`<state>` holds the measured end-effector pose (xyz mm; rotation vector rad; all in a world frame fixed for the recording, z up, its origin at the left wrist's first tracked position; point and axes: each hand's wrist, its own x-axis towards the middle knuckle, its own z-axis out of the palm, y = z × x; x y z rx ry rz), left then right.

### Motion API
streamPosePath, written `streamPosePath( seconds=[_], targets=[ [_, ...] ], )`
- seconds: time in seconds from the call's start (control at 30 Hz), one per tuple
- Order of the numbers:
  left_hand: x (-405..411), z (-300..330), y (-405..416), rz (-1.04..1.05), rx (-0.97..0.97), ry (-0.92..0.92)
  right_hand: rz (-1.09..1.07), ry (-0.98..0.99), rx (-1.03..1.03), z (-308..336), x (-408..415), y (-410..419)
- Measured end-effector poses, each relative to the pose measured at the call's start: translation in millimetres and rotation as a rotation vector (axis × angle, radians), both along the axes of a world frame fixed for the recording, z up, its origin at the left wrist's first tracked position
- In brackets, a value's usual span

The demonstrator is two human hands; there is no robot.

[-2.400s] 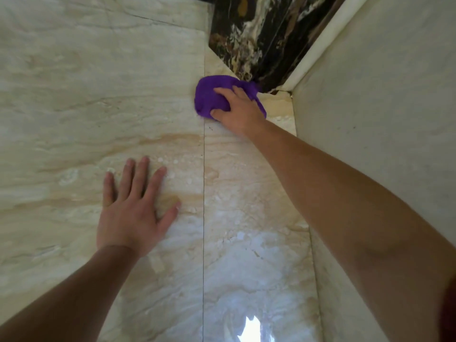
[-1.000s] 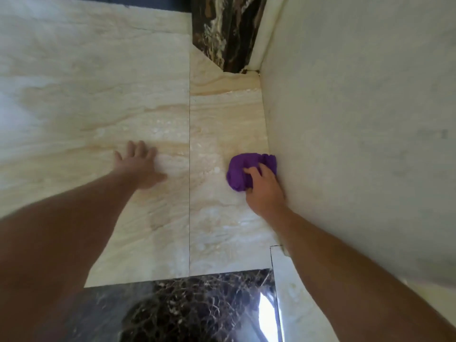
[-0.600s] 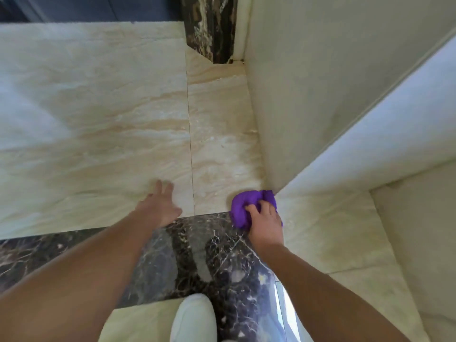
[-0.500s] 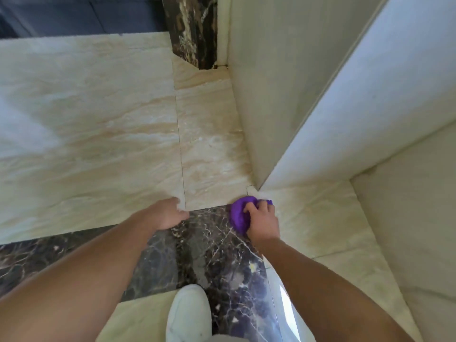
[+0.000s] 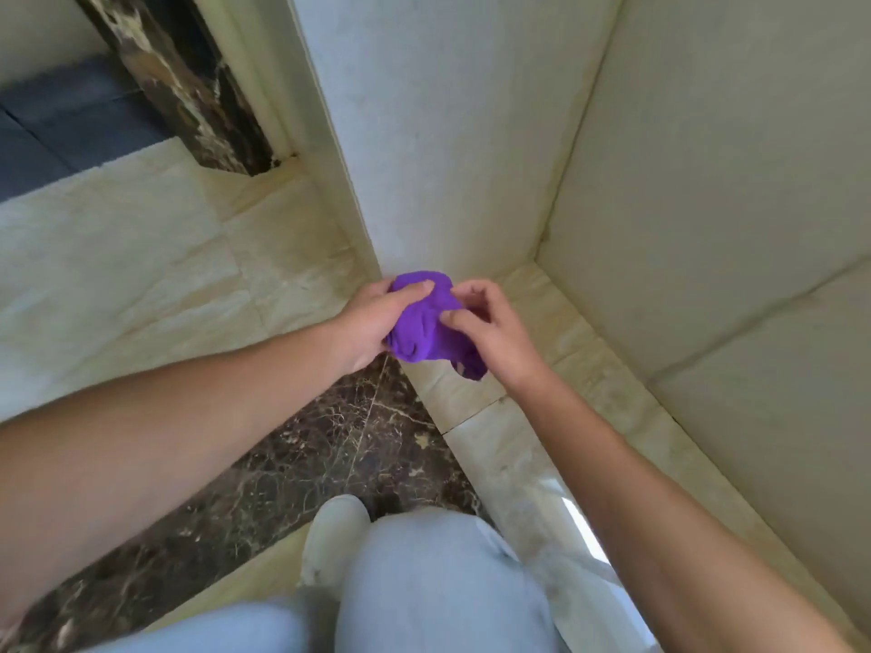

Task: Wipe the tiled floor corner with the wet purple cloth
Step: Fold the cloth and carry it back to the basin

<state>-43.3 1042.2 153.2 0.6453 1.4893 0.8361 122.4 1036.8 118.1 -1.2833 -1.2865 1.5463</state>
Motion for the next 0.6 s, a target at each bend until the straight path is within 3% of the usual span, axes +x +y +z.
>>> streamPosePath(
  seconds=[0.07, 0.13, 0.23, 0.3, 0.47, 0.6],
  targets=[
    [28, 13, 4, -0.13, 0.011, 0.045, -0.231, 0.142, -0.124, 4, 35, -9],
    [55, 17, 11, -0.271, 0.018, 0.021, -0.367, 0.132, -0.189, -2, 66, -18],
    [119, 14, 16, -0.488, -0.02, -0.082, -0.451, 0.063, -0.318, -20, 120, -46],
    [165, 9, 15, -0.595, -0.049, -0.129, -0.492, 0.173, -0.404, -24, 156, -74],
    [274, -1, -18, -0.871, -0.144, -0.253, -0.824, 0.354, -0.321, -5, 227, -157],
    [323, 27, -78, -1.036, -0.177, -0.273, -1.126, 0.425, -0.276, 37, 241, -223]
  ],
)
